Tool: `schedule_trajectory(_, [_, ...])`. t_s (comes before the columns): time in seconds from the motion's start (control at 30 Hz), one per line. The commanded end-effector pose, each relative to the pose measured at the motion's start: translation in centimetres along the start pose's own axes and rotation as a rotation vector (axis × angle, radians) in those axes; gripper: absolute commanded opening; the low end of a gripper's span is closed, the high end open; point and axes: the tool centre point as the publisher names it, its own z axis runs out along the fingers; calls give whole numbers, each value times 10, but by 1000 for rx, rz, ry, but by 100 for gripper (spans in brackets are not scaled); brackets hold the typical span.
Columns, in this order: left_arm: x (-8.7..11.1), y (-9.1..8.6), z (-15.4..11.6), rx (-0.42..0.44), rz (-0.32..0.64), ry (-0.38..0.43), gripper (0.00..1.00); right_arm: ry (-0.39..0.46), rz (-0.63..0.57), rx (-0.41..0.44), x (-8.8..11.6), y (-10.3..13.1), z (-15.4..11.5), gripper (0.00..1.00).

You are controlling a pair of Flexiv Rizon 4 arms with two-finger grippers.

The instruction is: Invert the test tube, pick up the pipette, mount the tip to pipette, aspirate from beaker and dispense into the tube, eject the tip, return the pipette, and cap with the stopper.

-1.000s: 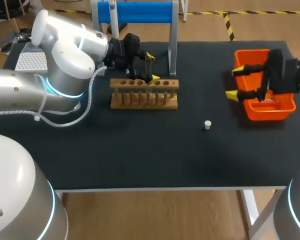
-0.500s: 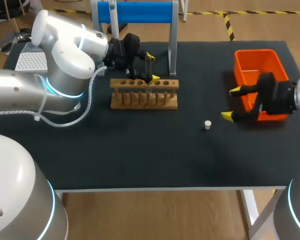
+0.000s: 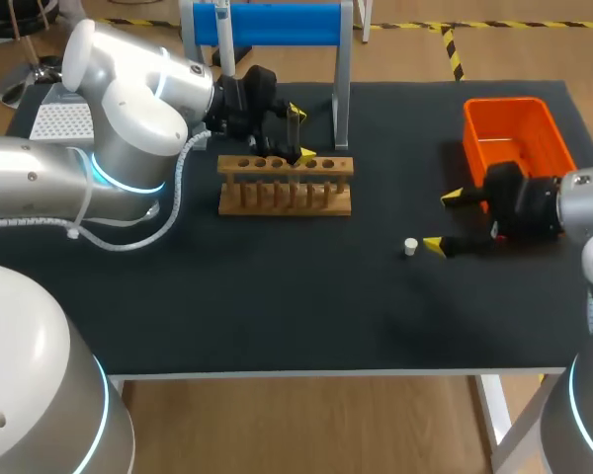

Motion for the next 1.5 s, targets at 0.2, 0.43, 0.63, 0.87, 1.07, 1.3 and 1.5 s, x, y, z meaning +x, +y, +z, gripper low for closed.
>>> schedule_trajectory(0.2, [-1,0,1,-2,-1,2,100,0,0,2,0,0,-1,100])
schedule_trajectory(0.43, [-1,0,1,-2,-1,2,100,0,0,2,0,0,-1,100])
schedule_trajectory(0.63, [-1,0,1,-2,-1,2,100,0,3,2,3,-4,-3,100])
schedule_trajectory(0.87, [-1,0,1,-2,-1,2,100,-29,24,10,1,-14,5,100])
schedule_trajectory(1.07, [-1,0,1,-2,-1,2,100,-25,73,25,2,-20,18,100])
schedule_trajectory(1.3, [-1,0,1,-2,-1,2,100,-18,130,47,3,-29,31,100])
schedule_trajectory(1.5, [-1,0,1,-2,-1,2,100,-24,136,65,0,-38,40,100])
